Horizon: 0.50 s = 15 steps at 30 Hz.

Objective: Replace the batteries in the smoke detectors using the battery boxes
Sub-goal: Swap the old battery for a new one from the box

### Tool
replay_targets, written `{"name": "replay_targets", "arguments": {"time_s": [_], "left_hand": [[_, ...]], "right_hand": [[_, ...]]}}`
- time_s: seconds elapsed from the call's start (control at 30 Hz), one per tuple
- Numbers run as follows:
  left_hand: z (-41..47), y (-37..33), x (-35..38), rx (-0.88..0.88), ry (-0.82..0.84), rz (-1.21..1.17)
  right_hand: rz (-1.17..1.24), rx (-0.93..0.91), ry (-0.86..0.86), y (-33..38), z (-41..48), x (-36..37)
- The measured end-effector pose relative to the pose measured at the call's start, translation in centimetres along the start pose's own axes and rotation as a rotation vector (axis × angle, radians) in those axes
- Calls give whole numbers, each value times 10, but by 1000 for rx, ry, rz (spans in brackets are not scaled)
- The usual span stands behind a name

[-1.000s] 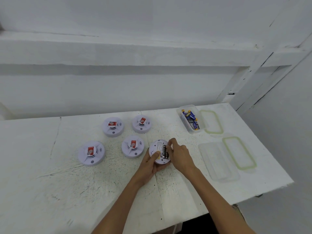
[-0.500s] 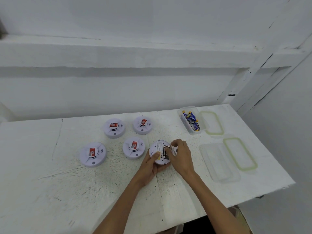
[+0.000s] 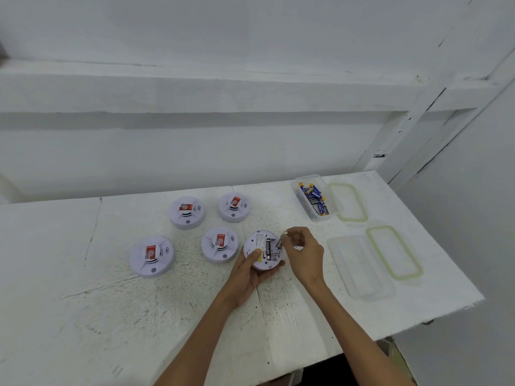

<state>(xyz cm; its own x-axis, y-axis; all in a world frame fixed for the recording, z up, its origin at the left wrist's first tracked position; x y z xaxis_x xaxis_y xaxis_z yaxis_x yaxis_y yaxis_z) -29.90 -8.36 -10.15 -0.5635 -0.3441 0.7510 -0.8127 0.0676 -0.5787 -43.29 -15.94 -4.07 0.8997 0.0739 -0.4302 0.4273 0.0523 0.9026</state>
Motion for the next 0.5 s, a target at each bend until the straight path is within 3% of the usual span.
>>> {"name": "replay_targets", "arguments": {"time_s": [0.17,0.5], "left_hand": [[3,1,-5,-4,-32,-25],[2,0,-4,-32,-40,-83]], "right_hand": [[45,41,-50,-10,9,-10],[-349,34,-107,-47,39,-28]]}}
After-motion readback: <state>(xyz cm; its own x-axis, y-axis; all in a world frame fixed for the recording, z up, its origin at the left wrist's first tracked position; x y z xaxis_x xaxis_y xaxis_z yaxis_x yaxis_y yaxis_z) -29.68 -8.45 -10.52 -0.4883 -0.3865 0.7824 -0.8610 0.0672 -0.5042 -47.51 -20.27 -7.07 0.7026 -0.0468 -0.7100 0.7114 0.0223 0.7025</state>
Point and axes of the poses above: each hand's wrist, its own z-axis towards the middle knuckle, its own x-axis out of the palm, y = z × x, the point moved 2 cm from there along z, towards the middle knuckle, and after that the axes turned 5 degrees about x, right-handed, at the moved point
